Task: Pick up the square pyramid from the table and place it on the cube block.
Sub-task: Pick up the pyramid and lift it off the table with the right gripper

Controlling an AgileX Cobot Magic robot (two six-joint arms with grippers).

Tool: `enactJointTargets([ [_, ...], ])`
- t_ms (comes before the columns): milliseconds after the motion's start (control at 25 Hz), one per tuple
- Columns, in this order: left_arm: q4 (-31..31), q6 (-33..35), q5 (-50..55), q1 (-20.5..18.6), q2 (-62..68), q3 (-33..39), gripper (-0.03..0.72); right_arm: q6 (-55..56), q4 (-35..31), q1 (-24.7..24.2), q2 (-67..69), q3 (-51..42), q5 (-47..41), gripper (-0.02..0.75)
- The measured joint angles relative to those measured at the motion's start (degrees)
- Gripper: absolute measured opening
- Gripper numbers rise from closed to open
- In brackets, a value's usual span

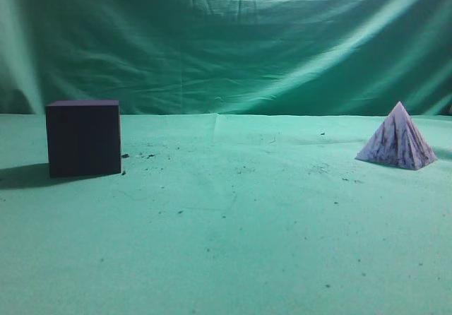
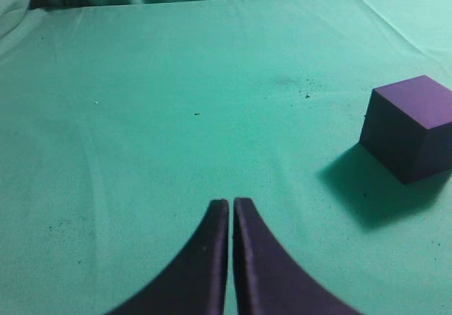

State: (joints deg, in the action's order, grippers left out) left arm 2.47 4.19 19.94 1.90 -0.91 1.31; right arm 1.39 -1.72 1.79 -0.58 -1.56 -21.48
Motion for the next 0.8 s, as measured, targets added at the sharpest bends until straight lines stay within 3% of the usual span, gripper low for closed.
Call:
enactJointTargets([
  [400,0.0,0.0,0.0,0.0,0.0,0.0,0.0,-0.5,0.5,0.0,0.0,-0.1,2.1,0.0],
  [680,0.0,0.0,0.0,0.0,0.0,0.0,0.0,-0.3,-1.6,-0.1,0.0,0.3,26.1,0.0],
  [800,0.0,0.0,0.0,0.0,0.0,0.0,0.0,-0.1,-3.0,-0.1,1.4,6.0,19.8,0.0],
])
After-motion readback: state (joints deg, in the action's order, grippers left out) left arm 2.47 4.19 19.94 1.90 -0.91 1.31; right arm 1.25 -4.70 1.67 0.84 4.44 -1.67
